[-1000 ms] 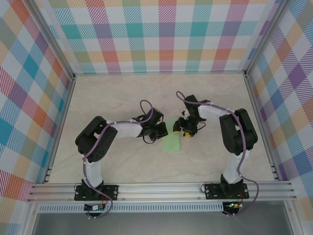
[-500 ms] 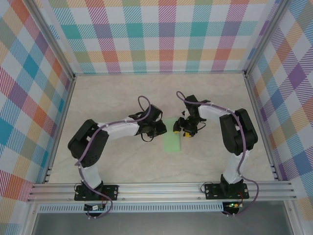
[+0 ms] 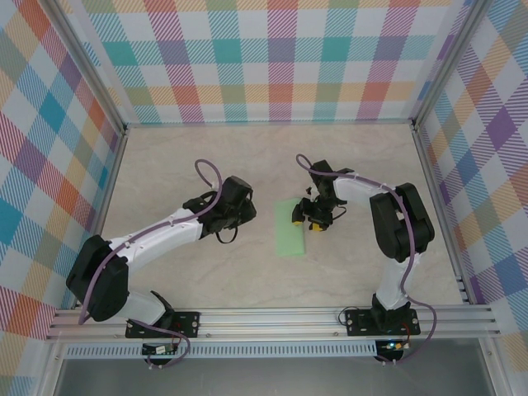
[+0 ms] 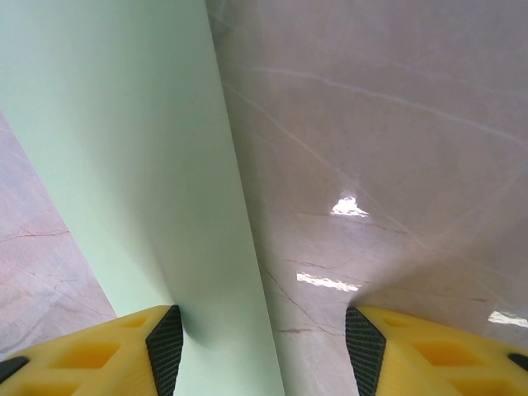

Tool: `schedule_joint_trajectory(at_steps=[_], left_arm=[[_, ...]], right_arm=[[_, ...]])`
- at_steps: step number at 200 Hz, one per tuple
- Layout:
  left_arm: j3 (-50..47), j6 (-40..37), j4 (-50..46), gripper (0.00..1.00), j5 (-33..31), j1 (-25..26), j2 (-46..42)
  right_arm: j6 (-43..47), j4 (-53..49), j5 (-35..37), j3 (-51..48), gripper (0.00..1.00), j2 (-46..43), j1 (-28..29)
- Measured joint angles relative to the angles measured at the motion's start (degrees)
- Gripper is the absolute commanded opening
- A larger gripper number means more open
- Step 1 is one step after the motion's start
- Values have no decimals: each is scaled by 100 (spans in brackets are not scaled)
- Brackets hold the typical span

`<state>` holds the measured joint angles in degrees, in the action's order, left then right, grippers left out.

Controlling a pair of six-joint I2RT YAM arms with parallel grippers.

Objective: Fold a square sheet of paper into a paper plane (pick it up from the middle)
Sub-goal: Fold a square sheet of paper at the center of the table.

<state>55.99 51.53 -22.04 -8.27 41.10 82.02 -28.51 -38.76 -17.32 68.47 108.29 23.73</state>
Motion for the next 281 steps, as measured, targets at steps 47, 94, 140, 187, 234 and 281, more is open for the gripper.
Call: schedule_joint_trajectory(at_steps=[47, 94, 140, 187, 234, 281], left_arm=[[-79, 120, -33, 26, 2, 0, 0], [-129, 166, -22, 26, 7, -2, 0], [-146, 184, -13, 26, 9, -4, 2], [-146, 186, -9, 26, 26, -4, 44], [-146, 184, 9, 26, 96, -4, 162], [-146, 184, 13, 26, 133, -4, 192]], right_arm=[[-170, 46, 22, -31, 56, -35, 0], [-258, 109, 103, -109, 57, -116, 0], [-247, 79, 232, -107, 60, -153, 9], [-136, -61, 173, 31, 62, -37, 11], [111, -358, 289, 282, 66, 114, 111], [109, -522, 411, 420, 66, 212, 153]])
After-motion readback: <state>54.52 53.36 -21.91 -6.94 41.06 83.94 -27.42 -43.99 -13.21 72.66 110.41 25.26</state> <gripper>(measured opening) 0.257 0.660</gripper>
